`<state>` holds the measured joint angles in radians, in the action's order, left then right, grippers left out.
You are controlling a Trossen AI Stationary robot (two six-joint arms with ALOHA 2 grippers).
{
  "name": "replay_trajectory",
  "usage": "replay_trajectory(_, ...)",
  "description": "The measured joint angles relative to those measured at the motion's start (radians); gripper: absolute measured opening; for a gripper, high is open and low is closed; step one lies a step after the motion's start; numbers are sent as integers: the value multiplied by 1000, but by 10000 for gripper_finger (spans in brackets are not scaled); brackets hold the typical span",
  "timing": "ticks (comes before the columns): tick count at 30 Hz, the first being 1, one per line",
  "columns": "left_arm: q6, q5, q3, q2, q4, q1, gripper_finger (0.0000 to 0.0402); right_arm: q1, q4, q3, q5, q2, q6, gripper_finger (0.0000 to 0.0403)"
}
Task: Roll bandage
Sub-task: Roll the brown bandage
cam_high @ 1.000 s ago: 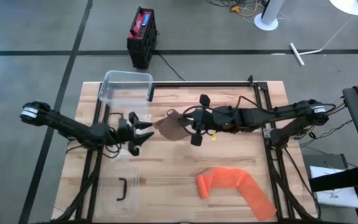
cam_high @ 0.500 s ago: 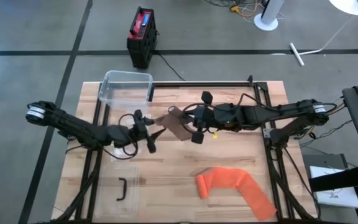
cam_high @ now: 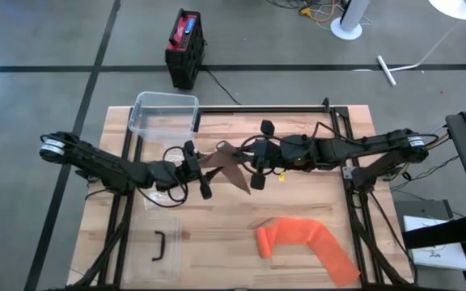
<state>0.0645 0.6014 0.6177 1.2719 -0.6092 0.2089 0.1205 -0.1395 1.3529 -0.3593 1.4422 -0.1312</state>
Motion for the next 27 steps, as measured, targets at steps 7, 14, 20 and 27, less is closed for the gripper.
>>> replay_trajectory(7, -7, 0, 51, 49, 10, 0, 14, 0, 5, 0, -13, 0, 3, 27)
replay_trajectory(14, -69, -36, -8, 29, 33, 2, 1, -1, 11, 0, -165, -8, -12, 22)
replay_trajectory(20, -138, -99, -68, 32, 38, 2, 1, -12, 52, 0, -224, -8, -77, 27)
replay_trajectory(27, -152, -307, -55, 26, 152, 3, 0, -23, 57, 0, -363, -8, -296, 22)
